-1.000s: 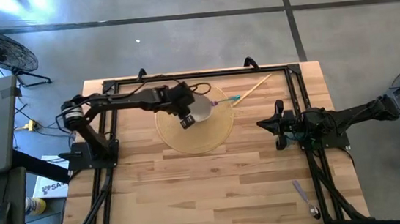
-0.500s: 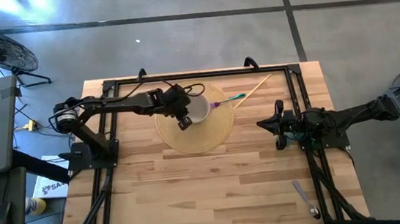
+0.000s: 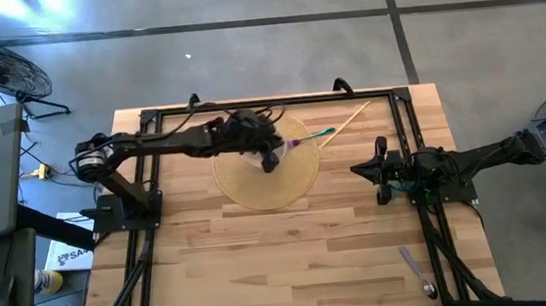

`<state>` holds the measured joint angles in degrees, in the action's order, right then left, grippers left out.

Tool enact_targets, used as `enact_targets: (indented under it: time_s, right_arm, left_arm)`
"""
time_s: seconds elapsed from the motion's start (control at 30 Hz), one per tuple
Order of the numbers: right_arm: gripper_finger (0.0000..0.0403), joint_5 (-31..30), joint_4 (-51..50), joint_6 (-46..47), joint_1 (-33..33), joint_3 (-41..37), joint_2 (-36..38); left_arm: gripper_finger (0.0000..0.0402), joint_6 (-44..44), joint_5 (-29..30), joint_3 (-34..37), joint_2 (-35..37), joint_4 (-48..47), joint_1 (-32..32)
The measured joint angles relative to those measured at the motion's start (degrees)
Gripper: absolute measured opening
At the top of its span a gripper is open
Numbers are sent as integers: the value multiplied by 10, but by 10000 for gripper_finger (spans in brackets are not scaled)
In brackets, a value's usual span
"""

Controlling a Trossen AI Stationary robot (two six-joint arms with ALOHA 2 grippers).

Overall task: Pick & Place Utensil
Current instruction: Put the blue fork into the white bowl

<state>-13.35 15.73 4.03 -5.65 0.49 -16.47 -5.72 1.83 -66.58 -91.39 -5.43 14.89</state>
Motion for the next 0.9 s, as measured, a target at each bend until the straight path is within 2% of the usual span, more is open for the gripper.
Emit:
enact_targets:
  time_s: [0.23, 0.43, 0.67, 0.83, 0.9]
  right_arm:
    - [12, 0, 0, 0, 0, 0, 0]
    - [12, 0, 0, 0, 0, 0, 0]
    - [12, -1, 0, 0, 0, 0, 0]
    - [12, -1, 0, 0, 0, 0, 0]
    - [12, 0, 0, 0, 0, 0, 0]
  left_arm:
    - [57, 25, -34, -136, -88, -50, 12]
    - [61, 13, -51, -197, -170, -50, 38]
    - [112, 24, -113, -273, -272, -53, 71]
    - [130, 39, -96, -334, -328, -81, 62]
    - [131, 38, -93, -373, -349, -129, 60]
